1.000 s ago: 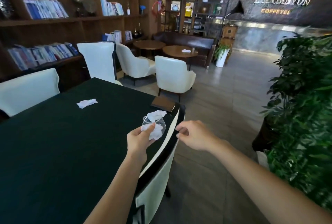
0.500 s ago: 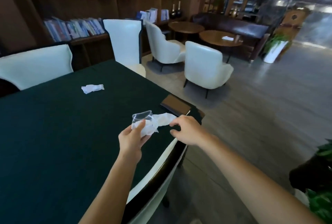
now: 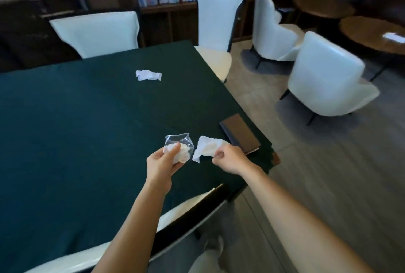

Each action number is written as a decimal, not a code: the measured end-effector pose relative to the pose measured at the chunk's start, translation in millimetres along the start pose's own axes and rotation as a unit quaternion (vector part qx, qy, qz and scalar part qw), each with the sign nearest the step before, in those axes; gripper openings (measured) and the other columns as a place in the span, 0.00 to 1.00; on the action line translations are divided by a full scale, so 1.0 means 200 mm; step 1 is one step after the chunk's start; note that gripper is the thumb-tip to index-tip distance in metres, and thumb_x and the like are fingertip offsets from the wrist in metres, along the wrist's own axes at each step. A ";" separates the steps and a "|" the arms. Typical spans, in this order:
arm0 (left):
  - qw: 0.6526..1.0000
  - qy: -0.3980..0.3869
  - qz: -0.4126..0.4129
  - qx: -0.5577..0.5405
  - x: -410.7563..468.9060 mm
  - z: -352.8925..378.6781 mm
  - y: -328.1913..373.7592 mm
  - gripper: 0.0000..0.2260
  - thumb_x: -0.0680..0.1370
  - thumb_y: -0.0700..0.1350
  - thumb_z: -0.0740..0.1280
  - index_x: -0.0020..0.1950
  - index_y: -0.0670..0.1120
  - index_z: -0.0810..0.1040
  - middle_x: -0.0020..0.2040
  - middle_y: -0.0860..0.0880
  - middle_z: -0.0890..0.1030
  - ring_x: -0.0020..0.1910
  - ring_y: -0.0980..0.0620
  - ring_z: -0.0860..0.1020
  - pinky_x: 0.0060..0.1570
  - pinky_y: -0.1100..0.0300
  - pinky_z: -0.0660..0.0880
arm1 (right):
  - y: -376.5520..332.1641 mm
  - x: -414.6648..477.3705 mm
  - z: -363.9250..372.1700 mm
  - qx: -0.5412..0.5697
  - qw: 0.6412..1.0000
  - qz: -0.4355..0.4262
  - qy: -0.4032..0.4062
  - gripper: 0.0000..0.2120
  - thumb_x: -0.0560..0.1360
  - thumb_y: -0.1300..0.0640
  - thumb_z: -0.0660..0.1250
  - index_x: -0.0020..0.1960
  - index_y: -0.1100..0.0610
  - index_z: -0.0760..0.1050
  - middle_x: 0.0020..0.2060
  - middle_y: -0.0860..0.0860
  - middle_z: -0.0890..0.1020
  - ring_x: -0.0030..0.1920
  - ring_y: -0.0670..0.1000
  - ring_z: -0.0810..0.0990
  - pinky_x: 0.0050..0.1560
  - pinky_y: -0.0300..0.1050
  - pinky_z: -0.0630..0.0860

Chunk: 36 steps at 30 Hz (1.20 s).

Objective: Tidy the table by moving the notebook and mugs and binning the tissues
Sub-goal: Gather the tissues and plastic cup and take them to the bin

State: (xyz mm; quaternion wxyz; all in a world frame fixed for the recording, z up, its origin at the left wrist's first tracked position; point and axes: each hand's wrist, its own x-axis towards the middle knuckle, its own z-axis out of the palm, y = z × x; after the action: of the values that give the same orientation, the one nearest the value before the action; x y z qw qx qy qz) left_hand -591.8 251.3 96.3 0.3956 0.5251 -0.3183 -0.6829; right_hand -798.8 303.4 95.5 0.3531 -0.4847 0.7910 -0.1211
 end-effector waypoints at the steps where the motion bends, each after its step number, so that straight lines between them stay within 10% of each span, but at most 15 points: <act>1: 1.000 0.009 -0.003 0.004 0.03 0.00 -0.01 0.04 0.79 0.41 0.73 0.47 0.43 0.87 0.41 0.48 0.90 0.42 0.53 0.89 0.39 0.60 0.84 | 0.01 0.06 0.02 -0.004 1.000 0.006 -0.011 0.12 0.78 0.53 0.68 0.58 0.55 0.83 0.59 0.55 0.84 0.63 0.56 0.79 0.58 0.45 0.74; 5: 0.999 0.046 -0.014 0.006 0.16 0.02 -0.01 0.04 0.79 0.41 0.72 0.48 0.42 0.86 0.42 0.48 0.90 0.42 0.52 0.88 0.40 0.60 0.84 | 0.05 0.24 0.10 -0.049 0.996 0.037 -0.070 0.27 0.78 0.51 0.67 0.76 0.44 0.68 0.76 0.56 0.66 0.75 0.60 0.65 0.66 0.52 0.70; 14: 0.994 0.103 -0.029 -0.037 0.61 0.10 0.06 0.06 0.80 0.42 0.72 0.51 0.40 0.86 0.49 0.43 0.88 0.47 0.50 0.87 0.43 0.60 0.84 | -0.12 0.69 0.11 -0.173 0.962 0.109 -0.180 0.28 0.64 0.45 0.63 0.64 0.45 0.72 0.68 0.61 0.71 0.70 0.64 0.68 0.65 0.59 0.71; 19: 0.991 0.120 -0.048 -0.039 0.76 0.16 0.13 0.06 0.80 0.43 0.72 0.52 0.40 0.85 0.49 0.44 0.88 0.45 0.51 0.87 0.40 0.61 0.84 | -0.19 0.87 0.08 -0.059 0.973 0.126 -0.185 0.08 0.68 0.50 0.66 0.44 0.53 0.76 0.51 0.53 0.82 0.56 0.58 0.82 0.58 0.52 0.78; 24: 0.990 0.133 -0.043 -0.030 0.86 0.15 0.19 0.08 0.80 0.43 0.73 0.54 0.39 0.85 0.51 0.42 0.88 0.51 0.47 0.87 0.41 0.60 0.84 | -0.24 0.99 0.04 -0.012 0.990 0.076 -0.118 0.16 0.77 0.54 0.63 0.58 0.62 0.81 0.55 0.57 0.84 0.52 0.57 0.84 0.46 0.49 0.79; 30: 0.985 0.167 -0.023 -0.019 0.91 0.15 0.25 0.06 0.80 0.41 0.71 0.52 0.39 0.84 0.50 0.42 0.86 0.50 0.46 0.85 0.45 0.57 0.85 | -0.45 1.07 -0.15 0.083 0.990 -0.102 -0.044 0.03 0.69 0.54 0.77 0.38 0.49 0.84 0.37 0.43 0.86 0.43 0.44 0.85 0.44 0.40 0.78; 36: 0.987 0.158 0.014 0.019 0.95 0.26 0.37 0.15 0.76 0.43 0.71 0.54 0.32 0.81 0.47 0.39 0.82 0.46 0.45 0.82 0.53 0.44 0.84 | -0.70 1.13 -0.31 0.287 0.939 -0.145 -0.120 0.11 0.71 0.64 0.77 0.51 0.55 0.82 0.45 0.57 0.85 0.48 0.56 0.88 0.47 0.52 0.87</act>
State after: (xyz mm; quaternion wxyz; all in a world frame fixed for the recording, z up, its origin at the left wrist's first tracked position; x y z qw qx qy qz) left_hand -652.8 50.3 83.0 0.4409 0.6287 -0.2722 -0.5798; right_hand -809.6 30.9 115.3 0.5486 -0.4831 0.5951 -0.3340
